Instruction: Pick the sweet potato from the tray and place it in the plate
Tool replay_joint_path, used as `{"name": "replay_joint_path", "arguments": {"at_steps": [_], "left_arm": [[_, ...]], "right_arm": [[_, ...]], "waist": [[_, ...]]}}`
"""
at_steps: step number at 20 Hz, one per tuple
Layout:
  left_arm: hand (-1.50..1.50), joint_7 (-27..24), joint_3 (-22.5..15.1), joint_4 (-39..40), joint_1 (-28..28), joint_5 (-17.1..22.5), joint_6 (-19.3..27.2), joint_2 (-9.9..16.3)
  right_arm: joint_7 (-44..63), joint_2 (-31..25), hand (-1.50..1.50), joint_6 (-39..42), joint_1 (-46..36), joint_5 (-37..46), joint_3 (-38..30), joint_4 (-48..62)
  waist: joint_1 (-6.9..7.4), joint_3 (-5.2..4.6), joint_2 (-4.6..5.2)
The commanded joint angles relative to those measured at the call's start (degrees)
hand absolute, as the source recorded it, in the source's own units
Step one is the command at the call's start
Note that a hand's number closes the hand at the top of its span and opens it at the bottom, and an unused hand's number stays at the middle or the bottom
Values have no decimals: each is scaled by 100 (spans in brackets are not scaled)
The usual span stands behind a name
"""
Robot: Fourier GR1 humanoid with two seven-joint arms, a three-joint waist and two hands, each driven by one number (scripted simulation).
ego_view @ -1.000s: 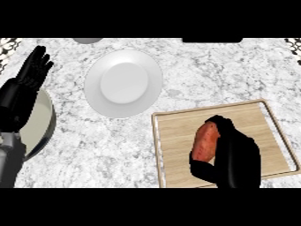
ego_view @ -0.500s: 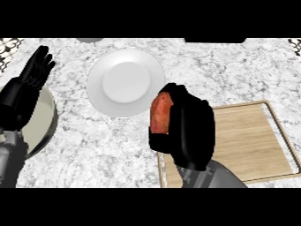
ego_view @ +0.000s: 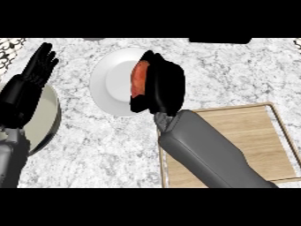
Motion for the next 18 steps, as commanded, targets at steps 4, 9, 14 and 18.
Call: {"name": "replay_joint_path", "arguments": {"at_steps": [4, 9, 14, 18], "left_arm": [[0, -12, -180, 60, -113, -72, 19, -202], [0, -89, -171, -130, 21, -43, -137, -95], [0, 71, -347, 99, -438, -177, 21, -310], [0, 55, -435, 178, -618, -230, 93, -446]], "right_arm": [[57, 26, 150, -1173, -1336, -1124, -45, 2078], [-440, 26, 150, -1510, -1731, -1479, -11, 3362], [-852, 26, 150, -1335, -1977, -2079, 180, 4079], [-962, 26, -150, -2069, -1792, -2538, -138, 4253]], "waist": [[197, -3, 59], [388, -6, 100], [441, -4, 149], [512, 2, 202]]}}
